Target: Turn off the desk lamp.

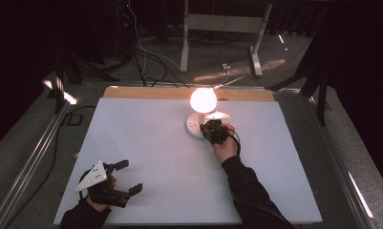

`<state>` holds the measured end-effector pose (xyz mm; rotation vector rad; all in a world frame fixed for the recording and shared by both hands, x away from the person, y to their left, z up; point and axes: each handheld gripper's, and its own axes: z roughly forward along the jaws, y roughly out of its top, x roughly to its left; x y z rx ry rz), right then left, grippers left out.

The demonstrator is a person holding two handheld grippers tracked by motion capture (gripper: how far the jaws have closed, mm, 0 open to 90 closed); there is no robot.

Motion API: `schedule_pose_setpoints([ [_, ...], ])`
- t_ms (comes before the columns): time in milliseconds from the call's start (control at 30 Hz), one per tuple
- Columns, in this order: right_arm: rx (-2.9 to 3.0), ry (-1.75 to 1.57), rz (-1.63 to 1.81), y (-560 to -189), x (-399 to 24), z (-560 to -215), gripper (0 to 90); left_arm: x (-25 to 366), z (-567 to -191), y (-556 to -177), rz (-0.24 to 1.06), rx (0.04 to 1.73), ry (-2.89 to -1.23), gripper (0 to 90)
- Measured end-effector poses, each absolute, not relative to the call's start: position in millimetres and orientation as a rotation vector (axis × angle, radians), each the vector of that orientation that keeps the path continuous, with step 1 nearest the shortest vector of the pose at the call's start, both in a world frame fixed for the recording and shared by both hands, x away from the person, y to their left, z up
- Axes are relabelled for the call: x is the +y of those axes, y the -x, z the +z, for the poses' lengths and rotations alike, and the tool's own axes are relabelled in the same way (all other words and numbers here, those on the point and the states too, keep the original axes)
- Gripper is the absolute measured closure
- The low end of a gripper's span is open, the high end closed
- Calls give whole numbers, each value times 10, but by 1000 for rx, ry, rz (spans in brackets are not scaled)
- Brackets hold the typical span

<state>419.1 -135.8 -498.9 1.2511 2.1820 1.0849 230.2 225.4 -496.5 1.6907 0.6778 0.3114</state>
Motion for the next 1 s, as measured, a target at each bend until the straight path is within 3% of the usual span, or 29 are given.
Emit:
schedule_pose_setpoints([
  [667, 2179, -1248, 1083, -4175, -1353, -5049, 900, 2253, -4965, -2299, 310, 672, -1685, 5],
  [1000, 2171, -1233, 1117, -4158, -1332, -4899, 900, 2260, -4959, -2300, 311, 673, -1679, 6],
])
